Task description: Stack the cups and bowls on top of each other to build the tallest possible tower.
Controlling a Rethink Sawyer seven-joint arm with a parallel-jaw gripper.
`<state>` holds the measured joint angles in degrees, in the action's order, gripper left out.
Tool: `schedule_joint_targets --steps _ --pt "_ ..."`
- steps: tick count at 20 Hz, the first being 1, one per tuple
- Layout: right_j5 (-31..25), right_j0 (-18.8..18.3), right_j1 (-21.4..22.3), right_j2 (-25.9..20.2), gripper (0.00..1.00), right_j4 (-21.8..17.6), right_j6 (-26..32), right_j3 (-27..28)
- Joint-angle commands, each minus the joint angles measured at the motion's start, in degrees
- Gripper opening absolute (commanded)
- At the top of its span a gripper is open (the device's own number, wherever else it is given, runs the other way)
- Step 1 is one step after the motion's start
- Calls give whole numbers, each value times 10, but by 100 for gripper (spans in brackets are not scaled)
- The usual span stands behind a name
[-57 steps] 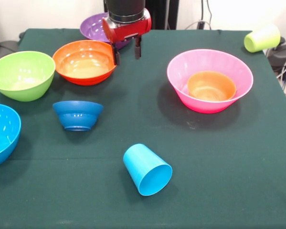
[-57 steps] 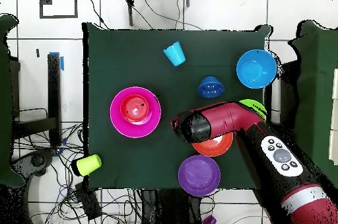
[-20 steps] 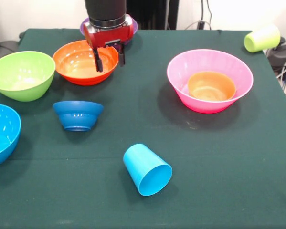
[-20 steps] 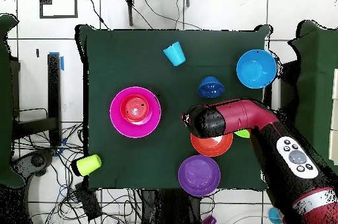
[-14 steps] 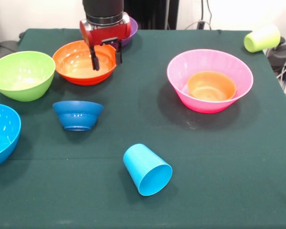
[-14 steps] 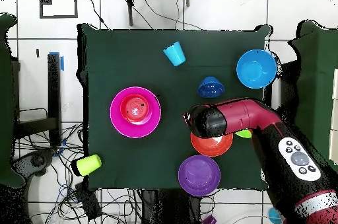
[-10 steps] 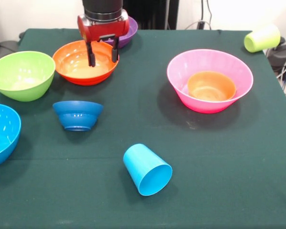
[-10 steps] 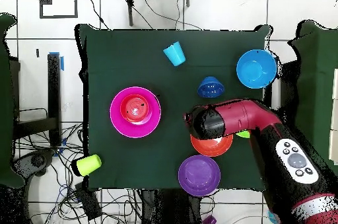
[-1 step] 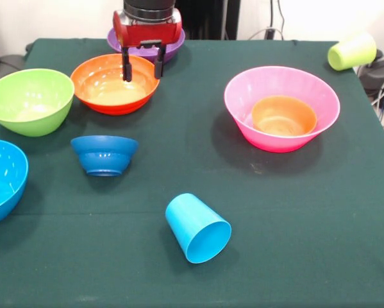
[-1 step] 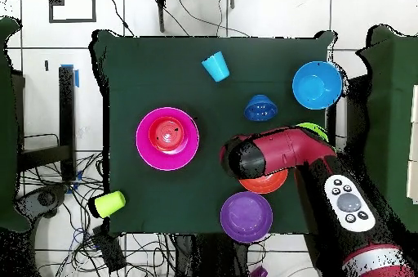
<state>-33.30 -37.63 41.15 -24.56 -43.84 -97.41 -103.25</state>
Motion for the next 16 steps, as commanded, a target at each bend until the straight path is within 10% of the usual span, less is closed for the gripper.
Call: schedule_joint_targets --steps 1,16 --pt "39 22 -12 50 100 0 -97 -29" --pt "33 33 -27 40 100 18 -75 -27"
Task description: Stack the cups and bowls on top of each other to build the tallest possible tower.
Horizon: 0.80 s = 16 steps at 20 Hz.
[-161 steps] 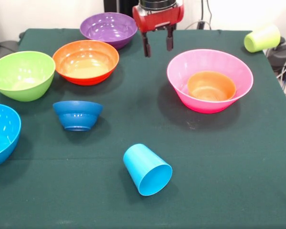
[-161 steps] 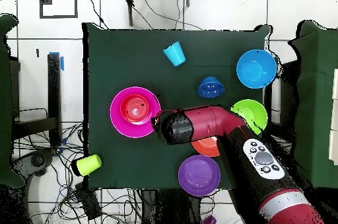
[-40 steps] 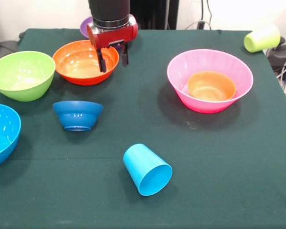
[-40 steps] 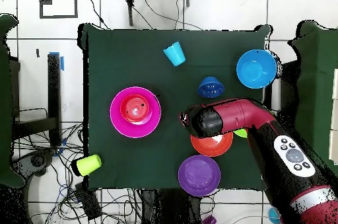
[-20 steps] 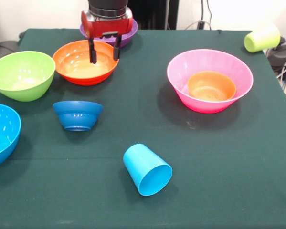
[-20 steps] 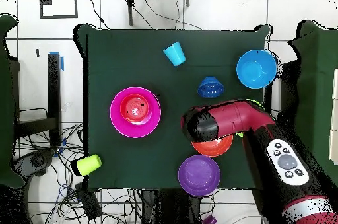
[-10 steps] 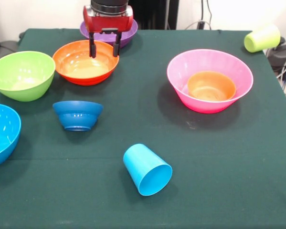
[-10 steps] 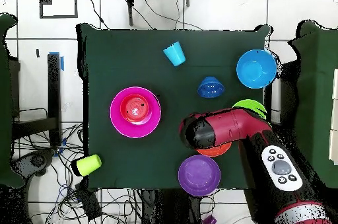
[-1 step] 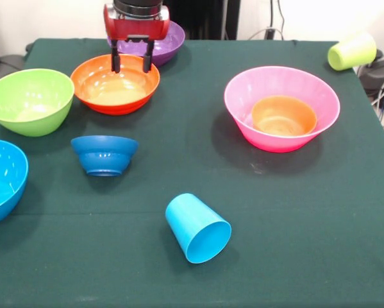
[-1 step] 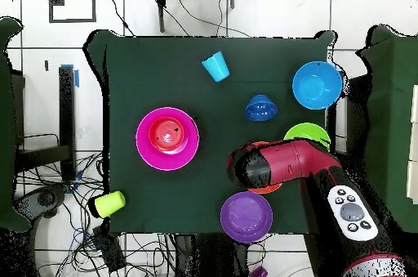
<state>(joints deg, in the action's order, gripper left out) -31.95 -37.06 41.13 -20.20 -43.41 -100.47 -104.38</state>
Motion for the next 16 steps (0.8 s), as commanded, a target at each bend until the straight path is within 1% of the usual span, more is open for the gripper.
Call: schedule_joint_targets --steps 1,6,9,12,16 --pt "21 27 -26 -8 100 18 -43 -18" --pt "10 29 -27 -30 100 46 -32 -24" --pt "11 32 -26 -33 100 56 -24 -30" --pt "-1 34 -29 -39 100 68 -10 -25" --pt "0 36 -32 -37 100 69 -2 -21"
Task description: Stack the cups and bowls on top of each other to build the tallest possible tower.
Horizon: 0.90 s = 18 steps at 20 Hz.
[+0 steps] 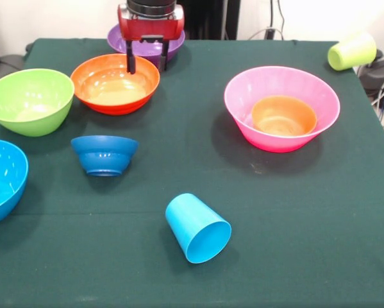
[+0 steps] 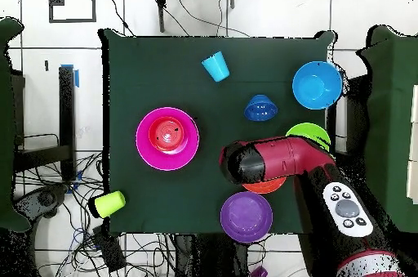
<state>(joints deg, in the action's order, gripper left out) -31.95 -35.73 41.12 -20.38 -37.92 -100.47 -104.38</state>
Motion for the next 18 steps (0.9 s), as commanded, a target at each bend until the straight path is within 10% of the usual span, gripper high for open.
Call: schedule_joint_targets --steps 1,18 --pt "-1 25 -33 -33 100 12 -2 -18" --pt "19 52 -59 4 100 -23 -17 5"
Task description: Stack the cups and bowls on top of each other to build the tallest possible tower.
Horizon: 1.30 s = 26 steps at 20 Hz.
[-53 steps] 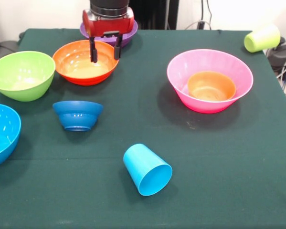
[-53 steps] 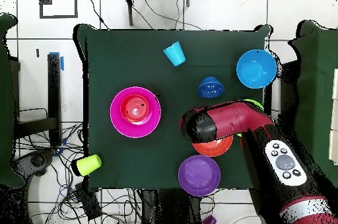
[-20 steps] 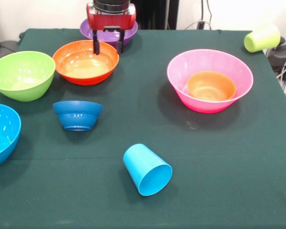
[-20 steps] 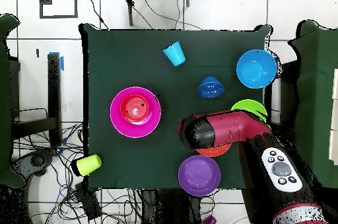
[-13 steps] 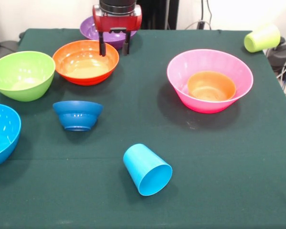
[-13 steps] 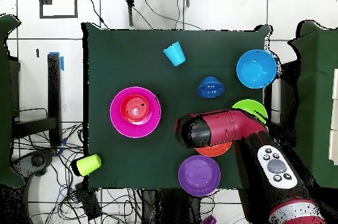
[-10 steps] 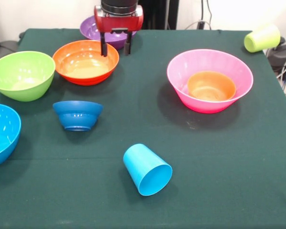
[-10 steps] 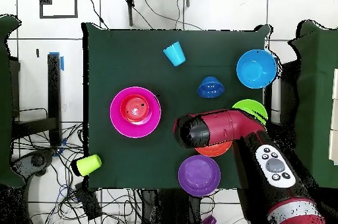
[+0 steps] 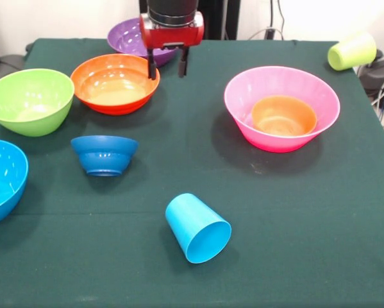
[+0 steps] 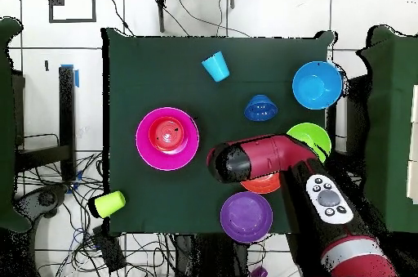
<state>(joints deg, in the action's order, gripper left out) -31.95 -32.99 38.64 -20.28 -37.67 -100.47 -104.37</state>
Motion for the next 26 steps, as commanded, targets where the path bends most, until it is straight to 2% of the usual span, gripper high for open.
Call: schedule_joint_targets --steps 1,6,16,26 --pt "19 26 -35 5 100 -26 -17 6" --pt "23 25 -54 8 100 -33 -8 23" --pt "13 14 -29 6 100 -25 6 10" --pt "20 24 -45 15 100 -35 2 24"
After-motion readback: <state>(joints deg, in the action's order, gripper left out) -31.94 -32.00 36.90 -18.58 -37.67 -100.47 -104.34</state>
